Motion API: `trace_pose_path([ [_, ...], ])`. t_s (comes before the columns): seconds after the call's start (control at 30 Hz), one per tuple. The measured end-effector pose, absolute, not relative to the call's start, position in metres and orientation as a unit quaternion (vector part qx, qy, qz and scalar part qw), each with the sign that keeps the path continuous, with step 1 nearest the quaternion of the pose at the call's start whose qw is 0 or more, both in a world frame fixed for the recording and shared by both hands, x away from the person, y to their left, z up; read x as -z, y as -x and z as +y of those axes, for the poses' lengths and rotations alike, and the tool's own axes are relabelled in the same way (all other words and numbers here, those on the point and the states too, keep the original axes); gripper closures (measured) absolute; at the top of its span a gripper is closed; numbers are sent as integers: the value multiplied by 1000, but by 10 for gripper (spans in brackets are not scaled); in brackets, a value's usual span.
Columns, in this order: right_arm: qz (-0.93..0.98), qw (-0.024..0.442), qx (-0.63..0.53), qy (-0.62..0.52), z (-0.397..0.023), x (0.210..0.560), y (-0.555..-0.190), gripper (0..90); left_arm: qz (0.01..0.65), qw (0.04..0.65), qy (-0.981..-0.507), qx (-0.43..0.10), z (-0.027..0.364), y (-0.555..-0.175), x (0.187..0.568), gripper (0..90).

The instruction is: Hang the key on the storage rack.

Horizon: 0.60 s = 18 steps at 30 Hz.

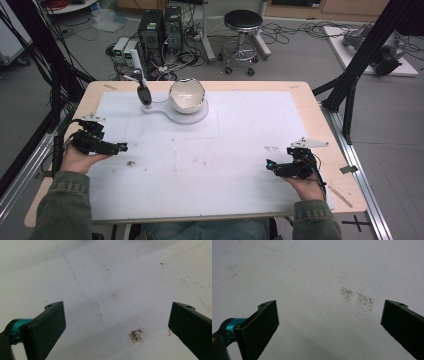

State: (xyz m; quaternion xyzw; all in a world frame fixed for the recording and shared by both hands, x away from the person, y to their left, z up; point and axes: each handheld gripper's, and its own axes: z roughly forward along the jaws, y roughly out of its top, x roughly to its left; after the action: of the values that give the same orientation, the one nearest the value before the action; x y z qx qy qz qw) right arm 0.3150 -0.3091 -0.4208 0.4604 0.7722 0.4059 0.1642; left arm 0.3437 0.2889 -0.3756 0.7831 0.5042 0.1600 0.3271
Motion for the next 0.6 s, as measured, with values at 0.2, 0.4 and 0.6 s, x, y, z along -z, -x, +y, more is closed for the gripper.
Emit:
trace_pose_path([
  [0.2,773,166,-406,-458,-310,422,-315,6,501,326,-784,-166,285,-335,386,17],
  [0.4,776,165,-402,-457,-310,423,-316,6,490,336,-787,-166,286,-323,399,17],
  [0.6,776,165,-403,-456,-310,423,-315,6,480,345,-789,-166,288,-310,408,17],
])
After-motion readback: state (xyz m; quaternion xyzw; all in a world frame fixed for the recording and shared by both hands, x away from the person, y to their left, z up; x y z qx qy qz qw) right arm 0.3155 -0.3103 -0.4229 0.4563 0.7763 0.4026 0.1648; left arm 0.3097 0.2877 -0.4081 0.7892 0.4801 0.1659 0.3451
